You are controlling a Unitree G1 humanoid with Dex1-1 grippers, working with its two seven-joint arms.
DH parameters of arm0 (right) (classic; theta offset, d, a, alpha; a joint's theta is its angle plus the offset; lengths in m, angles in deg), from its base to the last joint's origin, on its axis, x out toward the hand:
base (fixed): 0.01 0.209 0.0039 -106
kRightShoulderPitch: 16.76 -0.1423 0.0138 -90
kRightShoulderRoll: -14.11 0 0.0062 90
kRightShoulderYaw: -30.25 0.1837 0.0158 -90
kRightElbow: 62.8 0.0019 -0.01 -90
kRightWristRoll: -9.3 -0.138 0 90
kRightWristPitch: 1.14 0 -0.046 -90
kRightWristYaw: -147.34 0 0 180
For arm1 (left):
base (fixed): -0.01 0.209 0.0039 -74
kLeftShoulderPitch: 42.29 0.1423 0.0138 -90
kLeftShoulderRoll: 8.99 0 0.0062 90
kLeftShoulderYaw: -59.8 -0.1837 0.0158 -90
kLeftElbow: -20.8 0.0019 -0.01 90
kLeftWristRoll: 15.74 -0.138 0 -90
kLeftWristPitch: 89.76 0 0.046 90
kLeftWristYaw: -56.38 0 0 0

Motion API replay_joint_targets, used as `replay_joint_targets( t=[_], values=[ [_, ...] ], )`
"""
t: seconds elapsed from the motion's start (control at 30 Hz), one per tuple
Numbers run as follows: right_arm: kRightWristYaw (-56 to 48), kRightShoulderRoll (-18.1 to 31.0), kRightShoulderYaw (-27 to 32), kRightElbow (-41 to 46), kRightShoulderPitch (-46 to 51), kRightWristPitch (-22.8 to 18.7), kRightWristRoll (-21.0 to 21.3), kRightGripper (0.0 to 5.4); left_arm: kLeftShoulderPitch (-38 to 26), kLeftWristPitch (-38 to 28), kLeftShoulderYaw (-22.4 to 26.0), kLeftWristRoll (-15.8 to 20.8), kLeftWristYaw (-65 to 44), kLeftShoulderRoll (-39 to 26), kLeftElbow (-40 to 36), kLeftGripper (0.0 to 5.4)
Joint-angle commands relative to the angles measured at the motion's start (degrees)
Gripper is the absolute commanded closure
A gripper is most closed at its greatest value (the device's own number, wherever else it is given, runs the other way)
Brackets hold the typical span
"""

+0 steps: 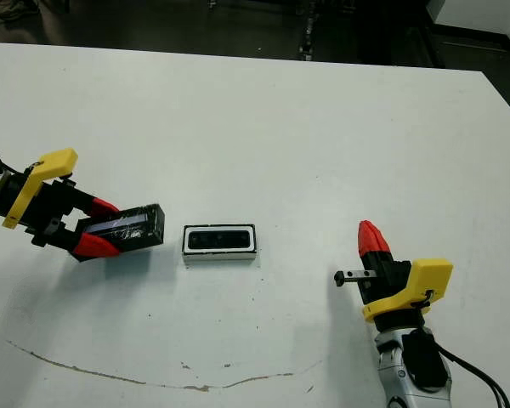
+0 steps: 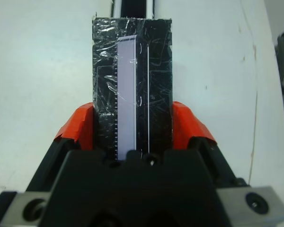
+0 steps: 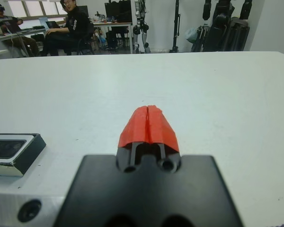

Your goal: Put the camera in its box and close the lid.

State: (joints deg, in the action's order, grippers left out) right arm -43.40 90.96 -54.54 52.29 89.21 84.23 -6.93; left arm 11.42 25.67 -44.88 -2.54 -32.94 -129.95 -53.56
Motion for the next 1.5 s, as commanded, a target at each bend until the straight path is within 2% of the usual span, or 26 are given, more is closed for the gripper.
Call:
replay_joint_targets(
  t=[0.03,0.3,0.6,0.87,1.07,1.3,1.5],
  values=[
    [0.6,0.4,0.1,-0.1,0.1,-0.8,0.2,5.40,0.9,0.9,1.0,0.7,1.3,0.9,0.1,2.25],
    [0.6,0.4,0.0,0.1,0.1,-1.0,0.0,5.40,2.9,4.2,2.3,3.0,5.8,3.6,-4.0,2.25],
    [0.0,0.5,0.0,-0.2,0.2,-0.3,-0.4,5.40,6.3,4.4,3.1,5.2,11.1,7.8,-7.5,2.25],
    [0.4,0.5,0.1,0.1,0.6,-0.6,0.1,5.40,7.2,2.3,1.5,4.6,10.9,9.5,-7.1,2.25],
    [0.7,0.3,0.0,0.4,0.8,-0.8,0.2,5.40,7.4,3.7,0.1,3.8,11.9,9.4,-8.0,2.25],
    [0.9,0.3,-0.3,0.6,1.0,-0.8,0.2,5.40,6.5,1.1,-1.1,3.2,11.8,11.1,-4.5,2.25],
    [0.3,0.4,-0.2,0.3,1.0,-0.4,-0.3,5.40,5.5,1.9,-2.0,2.5,12.6,12.2,-2.6,2.25]
  ],
)
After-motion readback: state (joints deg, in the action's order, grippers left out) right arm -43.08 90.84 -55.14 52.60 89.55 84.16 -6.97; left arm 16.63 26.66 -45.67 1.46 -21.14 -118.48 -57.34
